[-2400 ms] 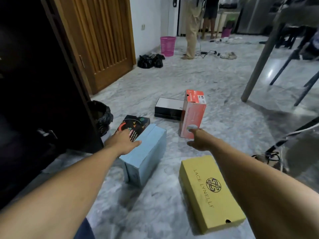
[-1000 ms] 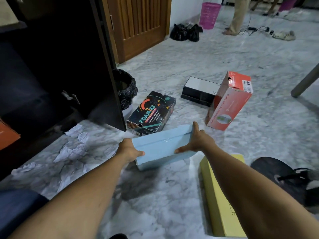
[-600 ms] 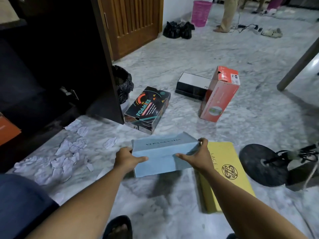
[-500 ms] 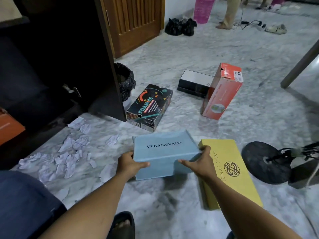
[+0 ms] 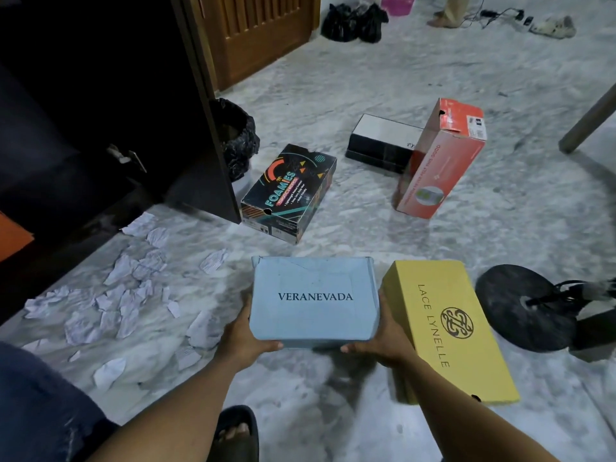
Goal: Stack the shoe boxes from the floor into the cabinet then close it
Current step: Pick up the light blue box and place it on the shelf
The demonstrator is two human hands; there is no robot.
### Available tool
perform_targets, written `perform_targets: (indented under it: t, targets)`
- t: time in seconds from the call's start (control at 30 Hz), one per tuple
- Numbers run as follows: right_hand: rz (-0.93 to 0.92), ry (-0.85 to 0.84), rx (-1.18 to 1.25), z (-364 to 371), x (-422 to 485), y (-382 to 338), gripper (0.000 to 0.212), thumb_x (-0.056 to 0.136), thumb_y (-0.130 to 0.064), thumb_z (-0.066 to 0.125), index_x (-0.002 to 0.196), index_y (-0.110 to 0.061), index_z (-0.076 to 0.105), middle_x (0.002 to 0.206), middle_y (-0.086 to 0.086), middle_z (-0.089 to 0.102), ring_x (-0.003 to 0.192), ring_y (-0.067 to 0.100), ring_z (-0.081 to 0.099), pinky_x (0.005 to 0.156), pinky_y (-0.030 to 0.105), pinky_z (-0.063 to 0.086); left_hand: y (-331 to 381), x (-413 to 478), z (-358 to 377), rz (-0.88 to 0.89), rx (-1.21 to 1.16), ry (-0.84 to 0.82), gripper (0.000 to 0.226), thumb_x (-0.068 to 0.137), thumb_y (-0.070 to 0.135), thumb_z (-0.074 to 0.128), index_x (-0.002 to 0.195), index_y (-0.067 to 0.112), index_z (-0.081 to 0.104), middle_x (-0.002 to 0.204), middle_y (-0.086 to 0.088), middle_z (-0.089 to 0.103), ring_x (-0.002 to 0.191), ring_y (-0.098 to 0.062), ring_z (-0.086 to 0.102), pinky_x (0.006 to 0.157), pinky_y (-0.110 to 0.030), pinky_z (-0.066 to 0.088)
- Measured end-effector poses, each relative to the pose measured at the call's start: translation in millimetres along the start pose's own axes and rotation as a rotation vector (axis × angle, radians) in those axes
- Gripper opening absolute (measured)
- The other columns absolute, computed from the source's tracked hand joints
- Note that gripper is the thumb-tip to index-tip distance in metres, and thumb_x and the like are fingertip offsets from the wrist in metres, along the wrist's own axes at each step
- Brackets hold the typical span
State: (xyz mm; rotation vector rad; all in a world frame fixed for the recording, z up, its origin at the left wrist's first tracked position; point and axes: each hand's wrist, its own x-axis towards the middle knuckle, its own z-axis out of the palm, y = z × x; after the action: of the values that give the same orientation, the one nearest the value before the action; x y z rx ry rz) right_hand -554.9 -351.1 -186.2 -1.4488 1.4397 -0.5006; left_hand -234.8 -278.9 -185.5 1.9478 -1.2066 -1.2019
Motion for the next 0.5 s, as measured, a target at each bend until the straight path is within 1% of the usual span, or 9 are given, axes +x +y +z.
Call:
perform_targets:
  t: [0.03,0.13,0.17,0.2,0.33,0.37,0.43,0.47,0.5]
  targets:
    - [0.0,0.009,0.012,-0.1,-0.8,-0.6,0.151,0.032,-0.046,0.103,0.153,-0.041,0.013,0.14,-0.011,0.054,0.13,0.012,0.052,0.105,0.036,0.049,4.0,1.2,0.2,0.013,0.007,-0.002,0.125,0.05,0.037,0.098,0.14,0.068,0.017,0.126,0.022,0.06,0.115,-0.014,0.058,0.09,-0.035,0.054]
    - [-0.006,0.059,0.052,-2.0,-10.5,-12.2,0.141,0.039,-0.029,0.103,0.154,-0.031,0.02,0.136,-0.011,0.055,0.124,0.01,0.053,0.087,0.005,0.046,22.0,2.4,-4.3,0.068,0.056,0.026,0.129,0.041,0.053,0.095,0.145,0.062,0.02,0.125,0.021,0.062,0.112,-0.014,0.06,0.086,-0.04,0.056]
    - [-0.031,0.067,0.051,-2.9,-14.5,-17.4,0.139,0.041,-0.028,0.103,0.154,-0.029,0.021,0.135,-0.011,0.055,0.121,0.009,0.053,0.08,-0.001,0.043,23.8,2.1,-6.4,0.09,0.064,0.052,0.129,0.038,0.058,0.094,0.144,0.063,0.022,0.124,0.018,0.062,0.111,-0.015,0.061,0.084,-0.041,0.057]
    - [-0.054,0.072,0.038,-3.8,-18.8,-24.5,0.138,0.042,-0.031,0.102,0.153,-0.03,0.022,0.133,-0.013,0.056,0.118,0.007,0.054,0.077,-0.003,0.042,28.0,-0.4,-9.9,0.111,0.055,0.07,0.13,0.035,0.062,0.094,0.144,0.062,0.024,0.123,0.015,0.062,0.11,-0.016,0.062,0.082,-0.043,0.058]
    - [-0.108,0.089,-0.032,-0.3,-35.6,-59.1,0.127,0.041,-0.051,0.099,0.146,-0.039,0.03,0.126,-0.021,0.06,0.111,-0.001,0.059,0.076,0.004,0.047,43.4,-29.8,-34.5,0.158,0.071,0.184,0.132,0.032,0.059,0.094,0.144,0.061,0.025,0.113,0.011,0.057,0.102,-0.017,0.061,0.08,-0.041,0.058]
    - [-0.13,0.087,-0.057,2.5,-39.3,-74.4,0.124,0.041,-0.055,0.097,0.145,-0.04,0.03,0.125,-0.021,0.061,0.111,0.001,0.06,0.078,0.009,0.05,50.1,-41.5,-46.5,0.173,0.088,0.226,0.131,0.033,0.059,0.093,0.145,0.06,0.024,0.112,0.011,0.054,0.101,-0.016,0.058,0.08,-0.039,0.056]
    - [-0.191,0.083,-0.086,10.5,-44.2,-108.8,0.12,0.043,-0.061,0.094,0.143,-0.043,0.03,0.122,-0.019,0.062,0.108,0.007,0.062,0.081,0.026,0.057,61.2,-59.5,-76.5,0.205,0.112,0.312,0.127,0.032,0.063,0.091,0.143,0.057,0.028,0.113,0.014,0.053,0.103,-0.015,0.055,0.081,-0.038,0.055]
    - [-0.227,0.078,-0.098,15.8,-47.6,-129.9,0.115,0.045,-0.061,0.093,0.14,-0.045,0.031,0.119,-0.02,0.062,0.106,0.009,0.063,0.08,0.031,0.059,67.2,-67.8,-94.1,0.22,0.12,0.354,0.123,0.03,0.065,0.09,0.139,0.056,0.033,0.112,0.016,0.054,0.103,-0.014,0.056,0.08,-0.038,0.055]
    - [-0.268,0.08,-0.1,21.5,-49.9,-150.2,0.108,0.048,-0.057,0.094,0.135,-0.047,0.032,0.116,-0.022,0.062,0.104,0.009,0.062,0.078,0.032,0.059,72.2,-75.9,-112.9,0.234,0.128,0.394,0.118,0.028,0.065,0.09,0.133,0.057,0.037,0.111,0.017,0.056,0.103,-0.014,0.057,0.08,-0.039,0.055]
